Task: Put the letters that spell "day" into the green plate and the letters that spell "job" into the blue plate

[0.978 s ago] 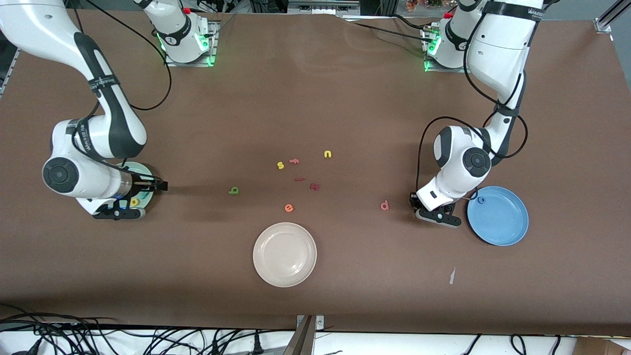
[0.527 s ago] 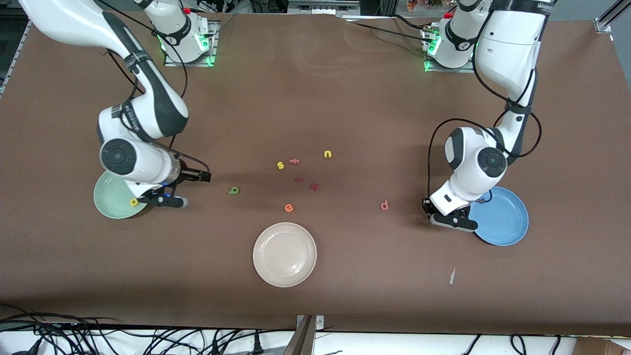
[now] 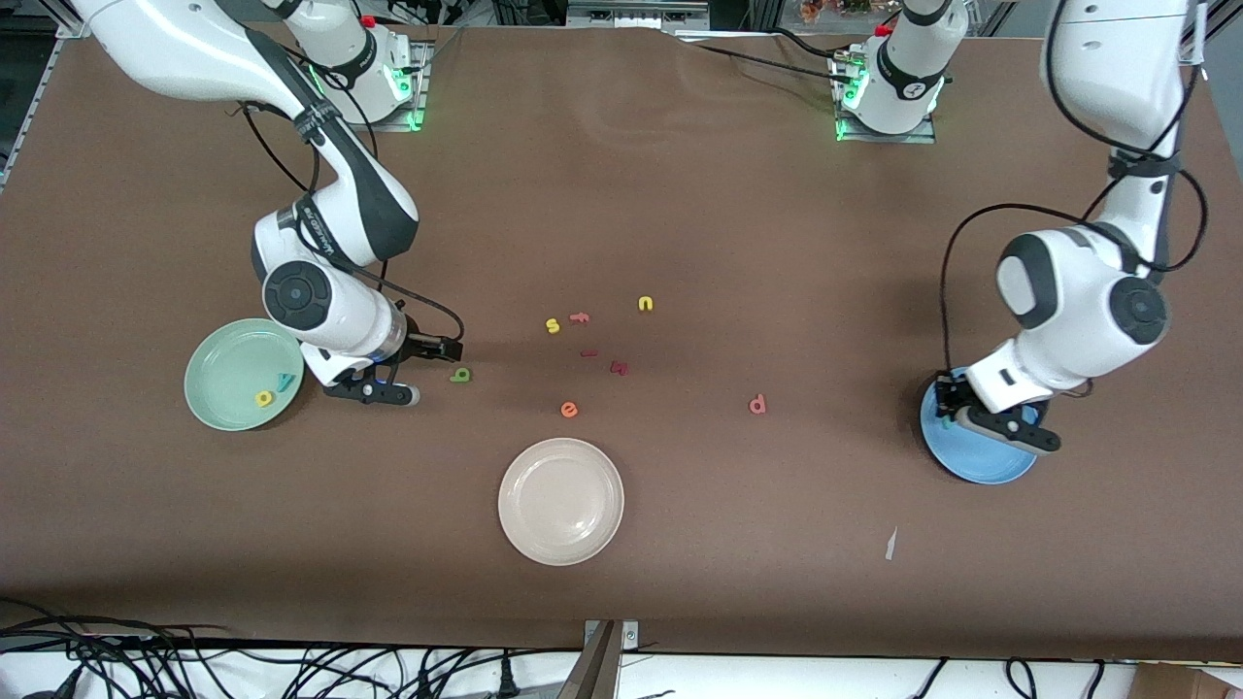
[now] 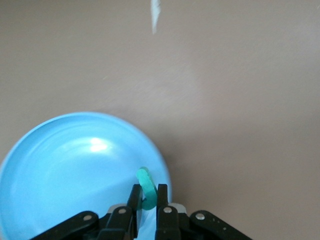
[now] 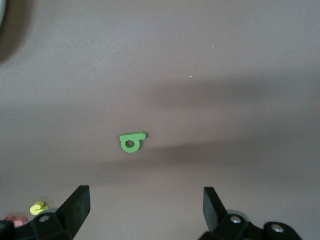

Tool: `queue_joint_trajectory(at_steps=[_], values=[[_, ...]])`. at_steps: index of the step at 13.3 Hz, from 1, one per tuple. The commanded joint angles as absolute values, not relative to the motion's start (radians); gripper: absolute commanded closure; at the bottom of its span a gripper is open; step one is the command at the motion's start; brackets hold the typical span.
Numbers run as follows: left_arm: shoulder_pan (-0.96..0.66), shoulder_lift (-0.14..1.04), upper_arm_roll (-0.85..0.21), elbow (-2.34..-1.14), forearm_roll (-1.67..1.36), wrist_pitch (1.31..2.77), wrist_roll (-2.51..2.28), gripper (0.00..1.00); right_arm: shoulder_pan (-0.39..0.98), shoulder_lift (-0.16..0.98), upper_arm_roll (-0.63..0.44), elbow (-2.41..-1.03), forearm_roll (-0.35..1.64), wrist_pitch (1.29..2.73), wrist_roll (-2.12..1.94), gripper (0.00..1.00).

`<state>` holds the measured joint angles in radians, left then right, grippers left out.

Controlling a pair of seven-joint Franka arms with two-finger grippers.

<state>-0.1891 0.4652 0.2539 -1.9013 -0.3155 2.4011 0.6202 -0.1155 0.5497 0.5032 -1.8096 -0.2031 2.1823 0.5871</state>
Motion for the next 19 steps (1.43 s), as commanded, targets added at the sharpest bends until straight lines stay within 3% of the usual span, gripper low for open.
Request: queue_joint_trajectory(at_steps=[1, 4, 5, 8, 13, 19], values=[[-0.181, 0.462, 0.253, -1.936, -0.334, 2.407, 0.684, 0.73, -0.104, 0.569, 0.5, -1.813, -0.213, 2.232, 0.6, 0.0], [-0.184, 0.472, 0.252, -1.936, -0.334, 2.416, 0.683, 0.39, -0.095, 0.586, 0.494, -1.813, -0.241, 2.263, 0.604, 0.0], [-0.186, 0.472, 0.252, -1.934, -0.334, 2.416, 0.68, 0.33, -0.095, 0.589, 0.494, -1.813, -0.248, 2.263, 0.604, 0.0], [-0.212, 0.471, 0.249, -1.924, -0.345, 2.416, 0.637, 0.34, -0.094, 0.597, 0.494, -1.813, -0.267, 2.263, 0.606, 0.0], [-0.42, 0.509, 0.244, -1.908, -0.348, 2.418, 0.228, 0.35, -0.097, 0.598, 0.492, -1.813, -0.267, 2.256, 0.604, 0.0], [-0.615, 0.685, 0.245, -1.711, -0.35, 2.424, -0.081, 0.35, -0.1, 0.598, 0.492, -1.813, -0.267, 2.255, 0.603, 0.0]])
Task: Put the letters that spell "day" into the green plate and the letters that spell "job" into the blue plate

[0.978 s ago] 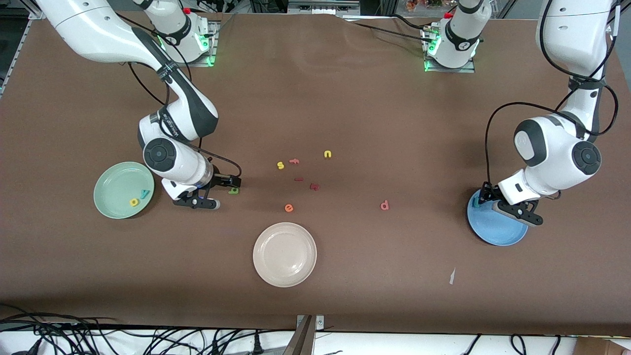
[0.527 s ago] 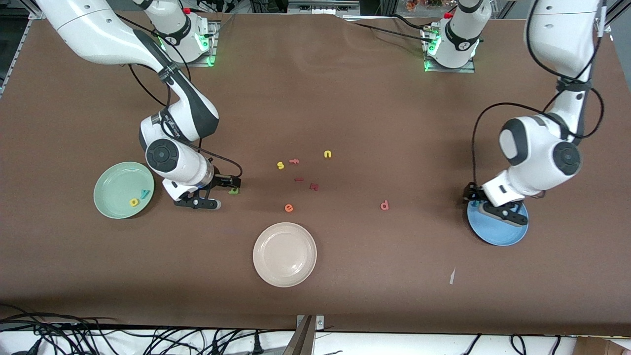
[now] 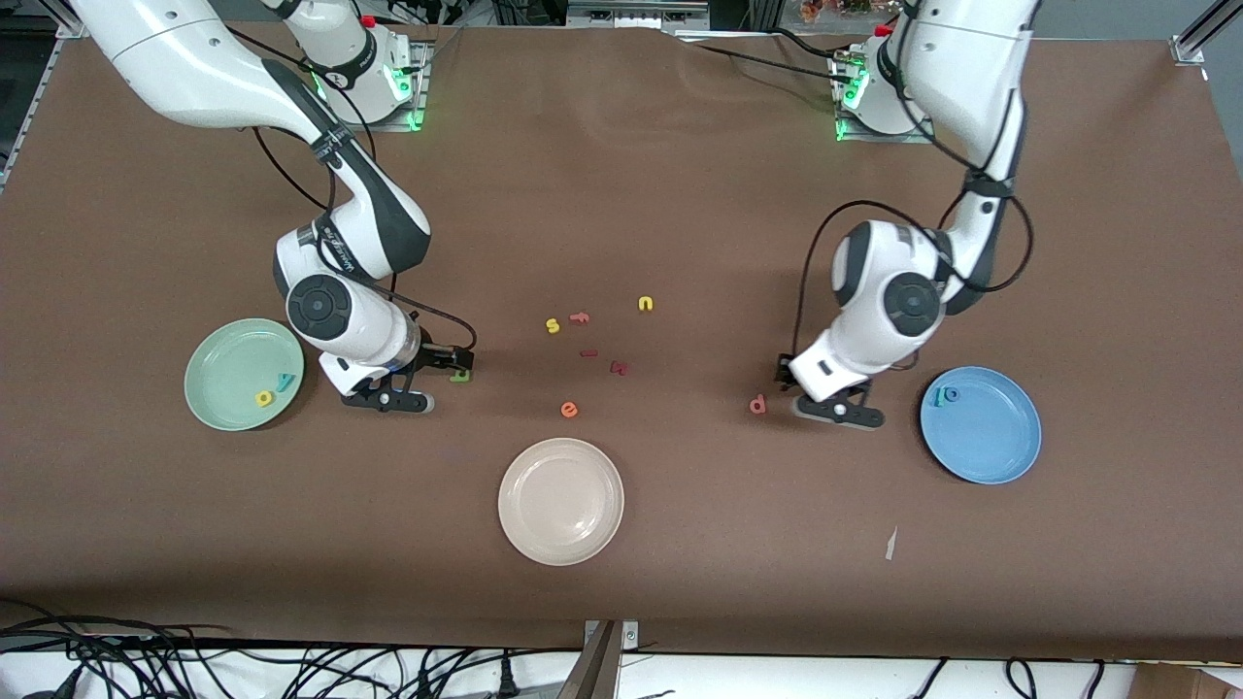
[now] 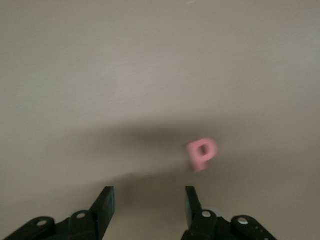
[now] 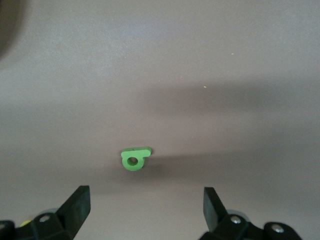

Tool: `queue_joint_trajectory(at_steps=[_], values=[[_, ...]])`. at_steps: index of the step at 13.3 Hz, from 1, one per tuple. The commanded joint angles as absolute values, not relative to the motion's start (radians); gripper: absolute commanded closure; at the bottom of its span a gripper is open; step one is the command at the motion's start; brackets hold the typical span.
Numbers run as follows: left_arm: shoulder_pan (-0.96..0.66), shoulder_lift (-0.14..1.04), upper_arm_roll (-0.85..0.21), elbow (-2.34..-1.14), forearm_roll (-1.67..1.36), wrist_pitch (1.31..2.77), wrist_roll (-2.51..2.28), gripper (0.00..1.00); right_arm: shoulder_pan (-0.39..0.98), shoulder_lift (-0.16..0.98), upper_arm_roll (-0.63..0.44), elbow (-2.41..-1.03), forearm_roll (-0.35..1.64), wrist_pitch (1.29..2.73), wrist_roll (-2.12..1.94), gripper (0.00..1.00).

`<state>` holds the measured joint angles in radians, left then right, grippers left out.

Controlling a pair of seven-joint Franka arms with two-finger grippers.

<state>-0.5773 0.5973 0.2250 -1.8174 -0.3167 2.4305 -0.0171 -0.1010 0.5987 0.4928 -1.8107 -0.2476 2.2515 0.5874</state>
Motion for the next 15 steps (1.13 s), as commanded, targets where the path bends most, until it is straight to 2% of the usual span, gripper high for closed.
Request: queue_joint_trajectory(at_steps=[1, 5, 9, 15], values=[[-0.62, 0.702, 0.245, -1.691, -0.35, 2.433, -0.1, 0.35, -0.1, 0.598, 0.492, -1.813, -0.267, 2.255, 0.603, 0.0], [-0.643, 0.753, 0.245, -1.684, -0.368, 2.528, -0.1, 0.35, -0.103, 0.598, 0.492, -1.813, -0.267, 2.255, 0.603, 0.0], [-0.653, 0.768, 0.244, -1.686, -0.37, 2.533, -0.097, 0.39, -0.103, 0.598, 0.492, -1.813, -0.267, 2.253, 0.601, 0.0], [-0.666, 0.778, 0.245, -1.698, -0.361, 2.533, -0.081, 0.39, -0.106, 0.598, 0.491, -1.813, -0.267, 2.255, 0.597, 0.0]])
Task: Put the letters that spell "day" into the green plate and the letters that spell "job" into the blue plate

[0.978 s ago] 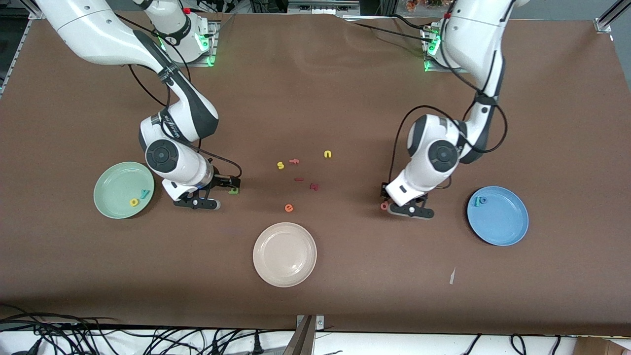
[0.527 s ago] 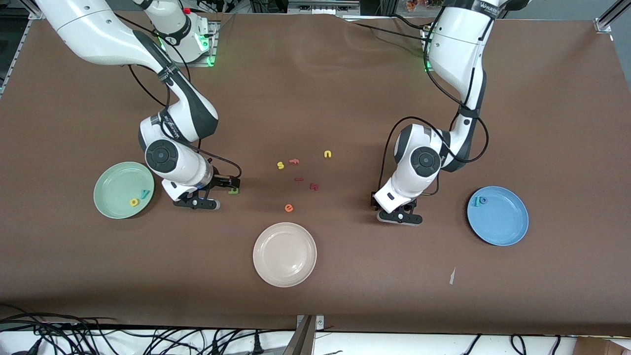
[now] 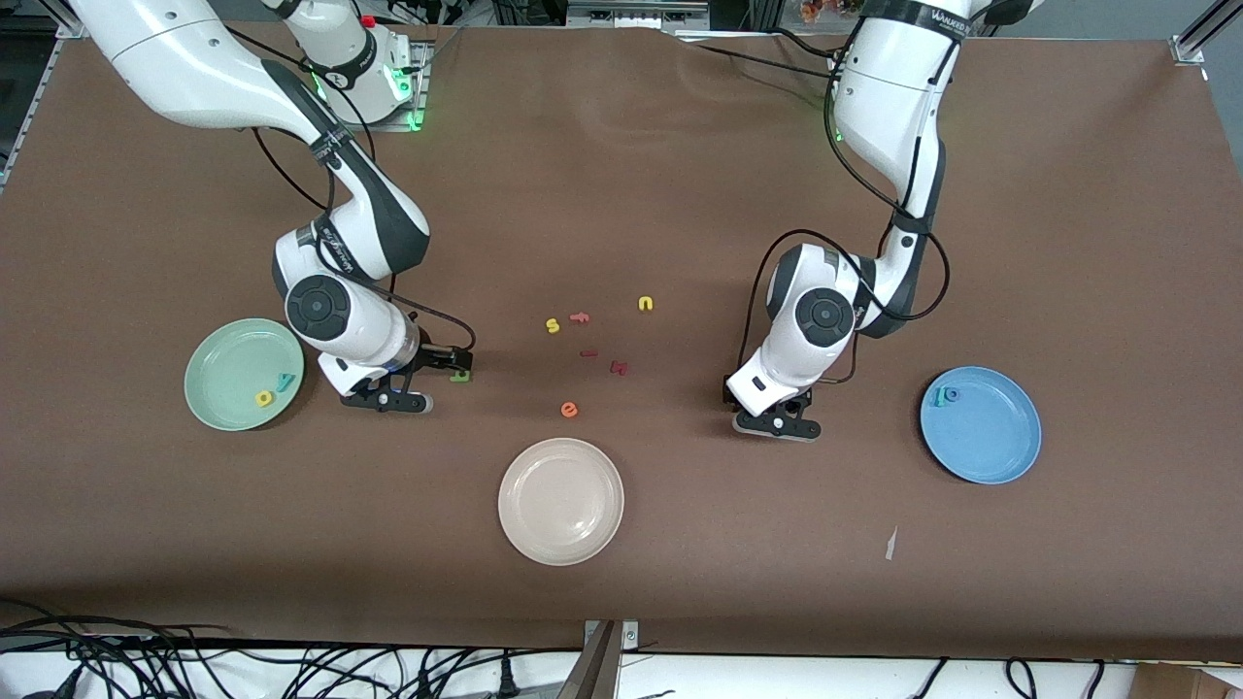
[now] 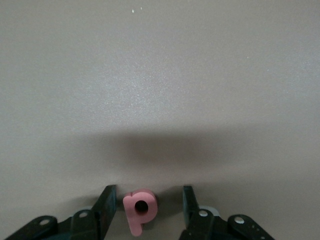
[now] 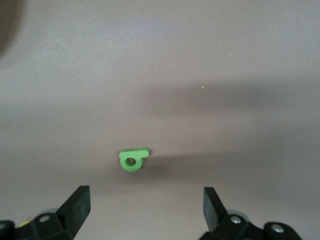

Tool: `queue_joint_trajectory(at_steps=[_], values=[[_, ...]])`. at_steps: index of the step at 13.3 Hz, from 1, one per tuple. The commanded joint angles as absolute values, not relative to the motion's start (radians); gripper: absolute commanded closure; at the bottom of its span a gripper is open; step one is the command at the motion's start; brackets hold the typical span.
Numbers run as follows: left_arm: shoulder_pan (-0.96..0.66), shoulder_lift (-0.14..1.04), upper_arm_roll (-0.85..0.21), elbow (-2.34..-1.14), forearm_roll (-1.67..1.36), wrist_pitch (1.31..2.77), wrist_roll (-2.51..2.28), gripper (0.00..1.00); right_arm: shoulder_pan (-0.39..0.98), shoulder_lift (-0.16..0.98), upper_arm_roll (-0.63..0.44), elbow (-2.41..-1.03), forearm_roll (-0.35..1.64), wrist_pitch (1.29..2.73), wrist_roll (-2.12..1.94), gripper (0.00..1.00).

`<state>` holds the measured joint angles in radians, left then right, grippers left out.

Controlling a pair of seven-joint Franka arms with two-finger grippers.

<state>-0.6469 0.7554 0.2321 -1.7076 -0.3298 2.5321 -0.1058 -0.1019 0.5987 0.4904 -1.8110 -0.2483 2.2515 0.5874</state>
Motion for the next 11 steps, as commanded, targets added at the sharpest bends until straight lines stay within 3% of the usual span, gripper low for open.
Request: queue_joint_trajectory(at_steps=[1, 6, 11], values=[[-0.664, 0.778, 0.247, -1.701, -0.359, 2.533, -0.077, 0.39, -0.107, 0.598, 0.491, -1.813, -0.267, 2.255, 0.597, 0.0], [-0.661, 0.778, 0.252, -1.715, -0.359, 2.531, -0.035, 0.42, -0.106, 0.598, 0.491, -1.813, -0.267, 2.255, 0.6, 0.0], [-0.66, 0.778, 0.252, -1.717, -0.359, 2.531, -0.034, 0.68, -0.103, 0.6, 0.491, -1.813, -0.267, 2.255, 0.606, 0.0]])
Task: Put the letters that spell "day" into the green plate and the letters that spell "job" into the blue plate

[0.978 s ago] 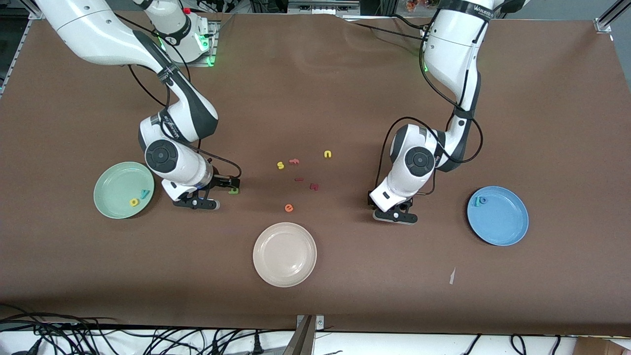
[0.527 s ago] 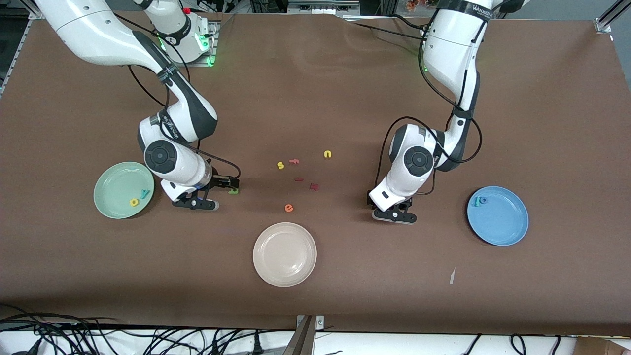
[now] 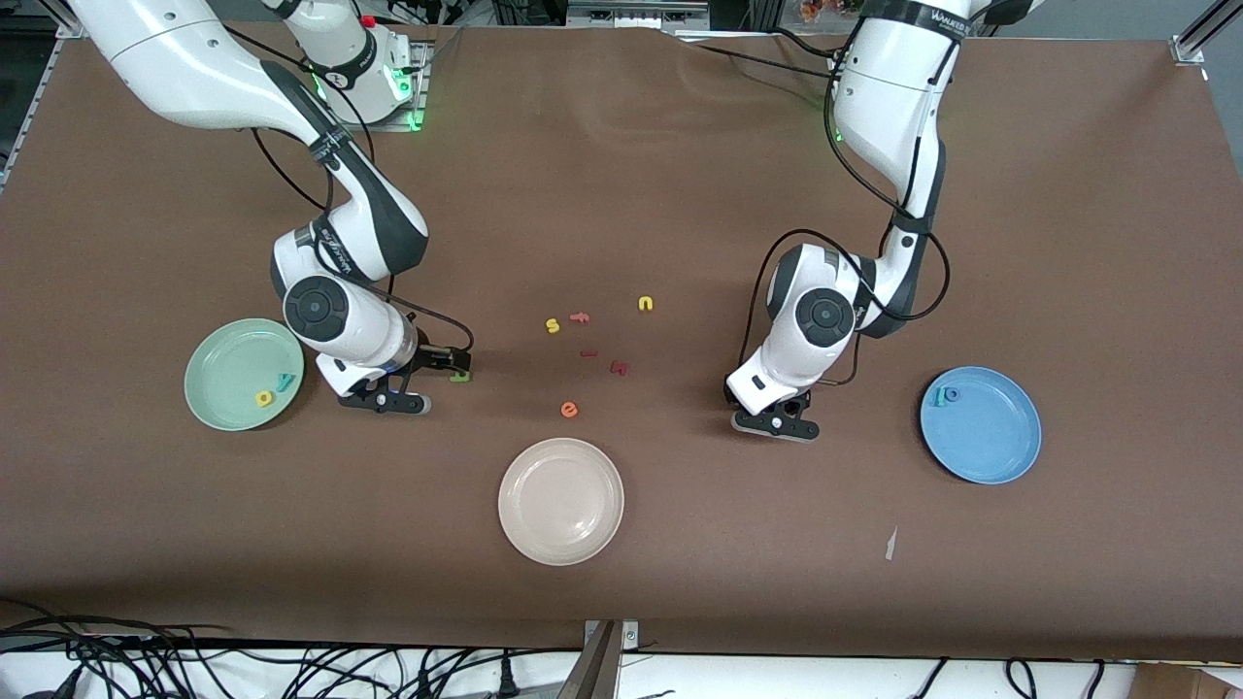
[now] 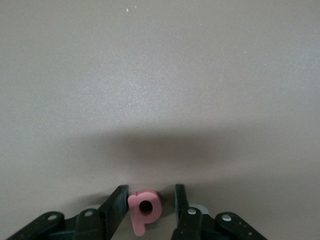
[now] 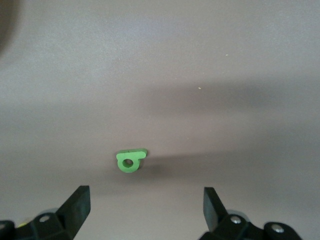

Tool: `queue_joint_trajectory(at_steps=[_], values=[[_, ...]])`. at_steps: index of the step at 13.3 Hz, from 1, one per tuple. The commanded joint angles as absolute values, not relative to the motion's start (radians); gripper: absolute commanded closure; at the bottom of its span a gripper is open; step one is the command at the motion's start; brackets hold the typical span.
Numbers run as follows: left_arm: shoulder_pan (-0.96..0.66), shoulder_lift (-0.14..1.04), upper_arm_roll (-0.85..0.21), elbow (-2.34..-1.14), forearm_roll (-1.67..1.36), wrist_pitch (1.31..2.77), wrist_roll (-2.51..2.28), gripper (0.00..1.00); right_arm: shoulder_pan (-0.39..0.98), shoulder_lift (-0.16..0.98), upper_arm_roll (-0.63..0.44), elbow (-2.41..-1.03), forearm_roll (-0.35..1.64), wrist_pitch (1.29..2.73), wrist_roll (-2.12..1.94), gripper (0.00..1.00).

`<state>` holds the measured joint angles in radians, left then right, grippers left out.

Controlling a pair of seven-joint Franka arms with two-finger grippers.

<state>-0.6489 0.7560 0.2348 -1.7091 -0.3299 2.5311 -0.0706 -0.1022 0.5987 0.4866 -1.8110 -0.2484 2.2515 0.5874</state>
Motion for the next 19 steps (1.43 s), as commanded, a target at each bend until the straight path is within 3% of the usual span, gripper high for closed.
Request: queue_joint_trajectory(at_steps=[1, 4, 10, 19], values=[[-0.66, 0.778, 0.253, -1.717, -0.359, 2.531, -0.032, 0.75, -0.103, 0.598, 0.491, -1.813, -0.267, 2.255, 0.604, 0.0], [-0.655, 0.776, 0.264, -1.718, -0.357, 2.526, -0.011, 0.9, -0.103, 0.6, 0.491, -1.813, -0.267, 2.255, 0.604, 0.0], [-0.641, 0.735, 0.314, -1.721, -0.359, 2.482, 0.049, 0.91, -0.091, 0.6, 0.491, -1.815, -0.267, 2.263, 0.618, 0.0], [-0.347, 0.584, 0.314, -1.752, -0.356, 2.301, 0.435, 0.91, -0.043, 0.626, 0.477, -1.861, -0.37, 2.37, 0.749, 0.0]])
